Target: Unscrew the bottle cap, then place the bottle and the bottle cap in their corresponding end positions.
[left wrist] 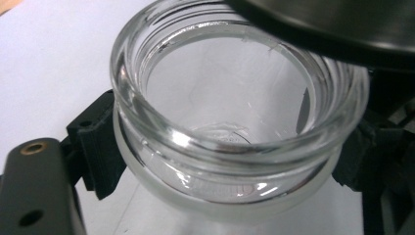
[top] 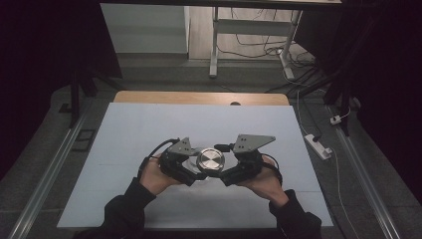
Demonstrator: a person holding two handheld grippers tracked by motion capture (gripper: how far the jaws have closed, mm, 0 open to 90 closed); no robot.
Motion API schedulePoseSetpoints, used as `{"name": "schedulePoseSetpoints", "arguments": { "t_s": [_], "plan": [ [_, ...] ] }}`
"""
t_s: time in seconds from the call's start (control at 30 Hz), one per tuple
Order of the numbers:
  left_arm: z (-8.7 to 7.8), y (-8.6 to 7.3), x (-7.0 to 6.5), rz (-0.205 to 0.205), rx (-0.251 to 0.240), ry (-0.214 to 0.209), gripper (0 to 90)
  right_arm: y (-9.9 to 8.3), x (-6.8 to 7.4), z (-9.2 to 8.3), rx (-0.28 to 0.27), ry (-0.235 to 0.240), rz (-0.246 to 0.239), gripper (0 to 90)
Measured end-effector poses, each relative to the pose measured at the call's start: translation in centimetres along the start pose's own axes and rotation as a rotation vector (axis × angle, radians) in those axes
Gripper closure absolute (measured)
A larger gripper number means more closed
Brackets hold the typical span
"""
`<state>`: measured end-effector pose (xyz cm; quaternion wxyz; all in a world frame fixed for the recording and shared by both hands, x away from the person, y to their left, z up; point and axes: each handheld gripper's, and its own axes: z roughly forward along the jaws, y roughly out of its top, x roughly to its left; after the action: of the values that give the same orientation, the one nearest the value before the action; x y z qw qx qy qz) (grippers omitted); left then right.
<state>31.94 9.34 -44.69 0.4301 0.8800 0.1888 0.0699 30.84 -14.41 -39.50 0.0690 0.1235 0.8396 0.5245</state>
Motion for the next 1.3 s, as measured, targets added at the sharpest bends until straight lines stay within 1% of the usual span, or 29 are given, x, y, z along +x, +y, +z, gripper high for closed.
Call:
{"name": "schedulePoseSetpoints", "arguments": {
  "t_s": [0.27,0.4,0.47,0.87,0.97,1.07,1.3],
  "plan": [
    [-0.2,-0.3,0.4,-0.005,-0.003,0.035,15.5,-0.5,0.7,0.2,0.016,0.017,-0.024,19.5],
    [-0.3,-0.4,0.5,-0.008,-0.002,0.05,15.5,-0.7,1.1,0.2,0.016,0.022,-0.022,19.5],
    [-0.3,-0.4,0.6,-0.009,-0.003,0.051,15.5,-0.8,1.2,0.2,0.013,0.025,-0.031,19.5],
    [-0.5,-0.7,1.2,-0.023,-0.009,0.069,15.5,-0.7,1.7,-0.1,0.009,0.022,-0.033,19.5],
    [-0.7,-0.6,1.3,-0.016,-0.006,0.074,15.5,-0.8,1.8,-0.1,0.009,0.021,-0.032,19.5],
    [-0.9,-0.4,1.6,-0.022,-0.018,0.085,15.5,-0.9,1.9,-0.3,0.007,0.022,-0.031,19.5],
    [-1.1,-0.3,2.1,-0.038,-0.034,0.089,15.5,-1.7,2.3,-0.7,0.008,0.025,-0.024,19.5]
  ]
}}
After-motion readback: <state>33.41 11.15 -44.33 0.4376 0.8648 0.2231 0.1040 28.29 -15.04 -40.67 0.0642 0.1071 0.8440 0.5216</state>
